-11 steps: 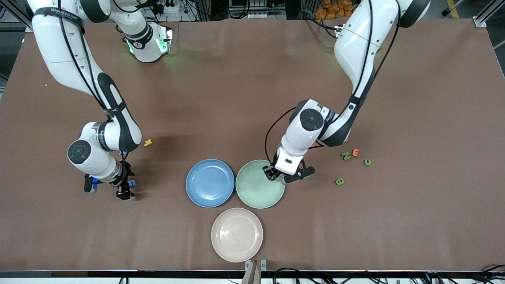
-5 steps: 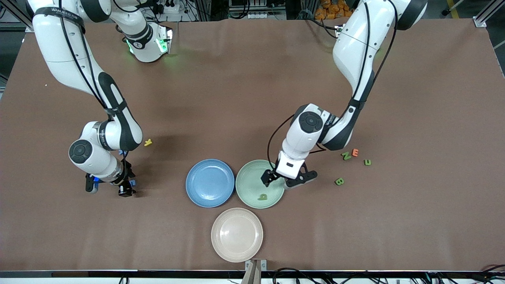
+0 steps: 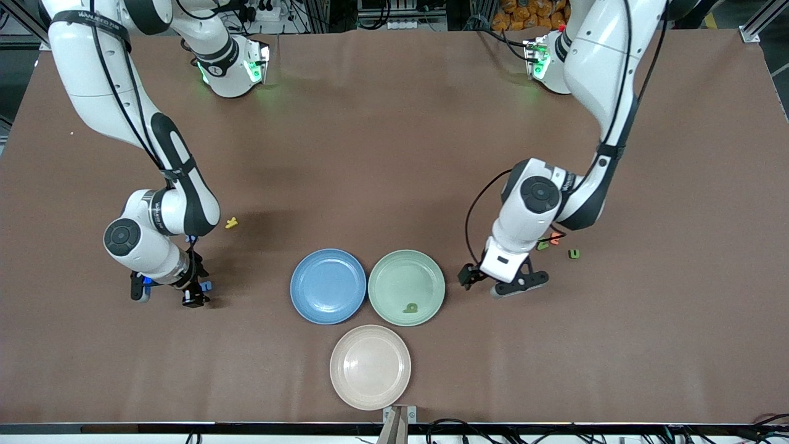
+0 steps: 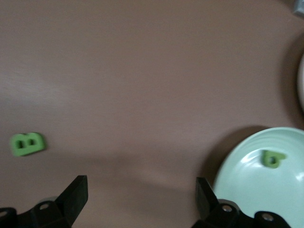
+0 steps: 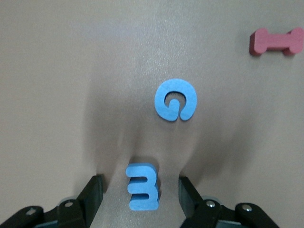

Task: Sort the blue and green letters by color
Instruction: 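Grasp the green n with the left gripper while the right gripper carries the m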

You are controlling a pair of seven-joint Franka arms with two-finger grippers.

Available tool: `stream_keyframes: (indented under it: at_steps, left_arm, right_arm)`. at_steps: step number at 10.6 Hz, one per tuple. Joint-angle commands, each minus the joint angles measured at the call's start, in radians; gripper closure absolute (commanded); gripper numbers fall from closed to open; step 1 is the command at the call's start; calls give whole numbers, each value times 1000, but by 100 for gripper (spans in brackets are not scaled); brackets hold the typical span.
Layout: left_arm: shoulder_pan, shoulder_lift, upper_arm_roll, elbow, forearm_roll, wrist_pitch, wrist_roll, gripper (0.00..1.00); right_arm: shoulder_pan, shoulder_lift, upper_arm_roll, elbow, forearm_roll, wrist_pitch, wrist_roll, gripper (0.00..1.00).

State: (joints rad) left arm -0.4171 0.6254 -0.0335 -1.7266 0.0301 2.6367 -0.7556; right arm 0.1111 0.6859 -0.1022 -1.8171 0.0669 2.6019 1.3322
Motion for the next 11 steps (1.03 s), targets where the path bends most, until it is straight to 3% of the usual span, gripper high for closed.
stream_keyframes:
  at_steps: [1,5,7,11]
  left_arm:
    - [96,-163,-9,-233,25,-15,189,0]
    - [243,-240,-9,-401,25,-15,509,0]
    - [271,-269,-8,-450,25,-15,573,0]
    - [313,-250,-9,-439,25,-15,634,0]
  right_arm:
    - [-14,-20,6,-21,-12,-11,-18,27]
    - [-30,-29,6,-19,-10,-34,-74,63]
    - [-27,-31,6,-18,-12,-39,-80,74]
    - [-19,-32,7,2,-12,-80,-139,80]
